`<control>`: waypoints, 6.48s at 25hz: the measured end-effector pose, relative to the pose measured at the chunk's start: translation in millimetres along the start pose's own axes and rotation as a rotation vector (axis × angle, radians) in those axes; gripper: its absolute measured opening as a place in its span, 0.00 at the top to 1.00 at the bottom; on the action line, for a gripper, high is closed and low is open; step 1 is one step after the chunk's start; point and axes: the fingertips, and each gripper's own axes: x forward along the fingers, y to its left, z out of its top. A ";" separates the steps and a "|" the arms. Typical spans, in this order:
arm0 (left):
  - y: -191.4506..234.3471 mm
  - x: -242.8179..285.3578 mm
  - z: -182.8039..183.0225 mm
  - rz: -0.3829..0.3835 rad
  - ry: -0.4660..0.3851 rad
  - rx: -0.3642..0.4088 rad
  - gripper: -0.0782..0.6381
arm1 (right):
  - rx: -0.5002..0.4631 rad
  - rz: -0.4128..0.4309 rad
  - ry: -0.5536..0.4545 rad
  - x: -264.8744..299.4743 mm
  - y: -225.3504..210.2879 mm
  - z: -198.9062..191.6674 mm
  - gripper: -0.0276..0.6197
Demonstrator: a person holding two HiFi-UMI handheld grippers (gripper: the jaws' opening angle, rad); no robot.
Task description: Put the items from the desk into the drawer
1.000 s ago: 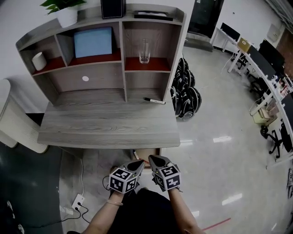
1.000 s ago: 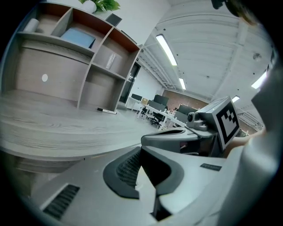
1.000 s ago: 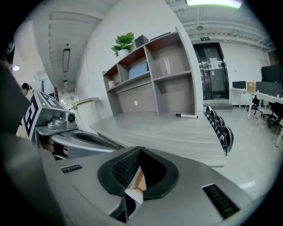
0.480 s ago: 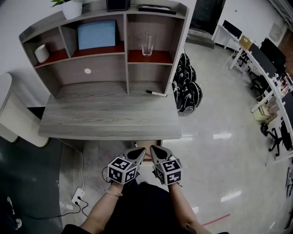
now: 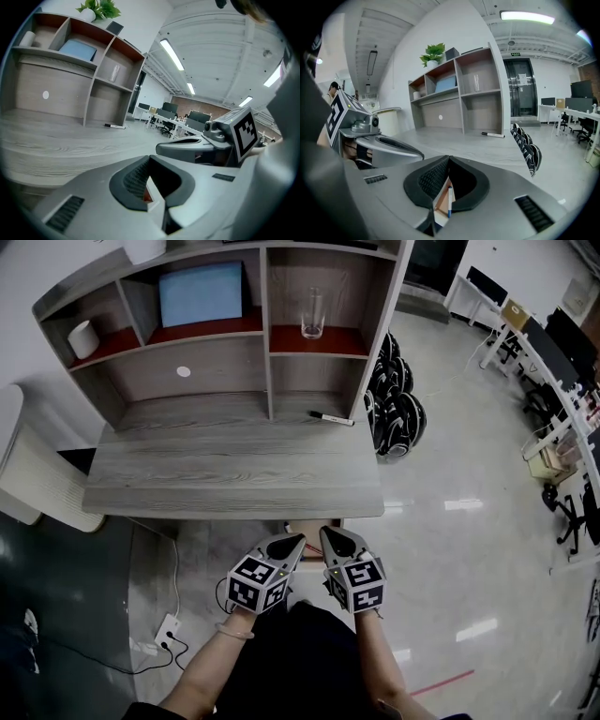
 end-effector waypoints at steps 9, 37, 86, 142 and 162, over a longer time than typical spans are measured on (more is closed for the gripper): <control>28.5 16.7 19.5 -0.012 0.024 0.019 0.89 | -0.030 -0.013 0.031 35.4 -50.7 28.9 0.96; 116.7 98.1 73.2 -0.086 0.042 0.037 0.89 | -0.288 0.082 0.206 204.3 -159.1 86.3 0.96; 180.1 139.2 76.3 -0.097 0.002 -0.127 0.89 | -0.783 0.366 1.160 319.6 -209.7 14.8 0.87; 39.0 37.6 40.6 -0.053 0.007 0.005 0.89 | -0.237 0.308 0.473 88.3 -48.3 45.0 0.86; 6.9 23.4 -15.4 -0.047 0.080 0.029 0.89 | -0.177 0.254 0.260 20.0 -13.8 2.3 0.86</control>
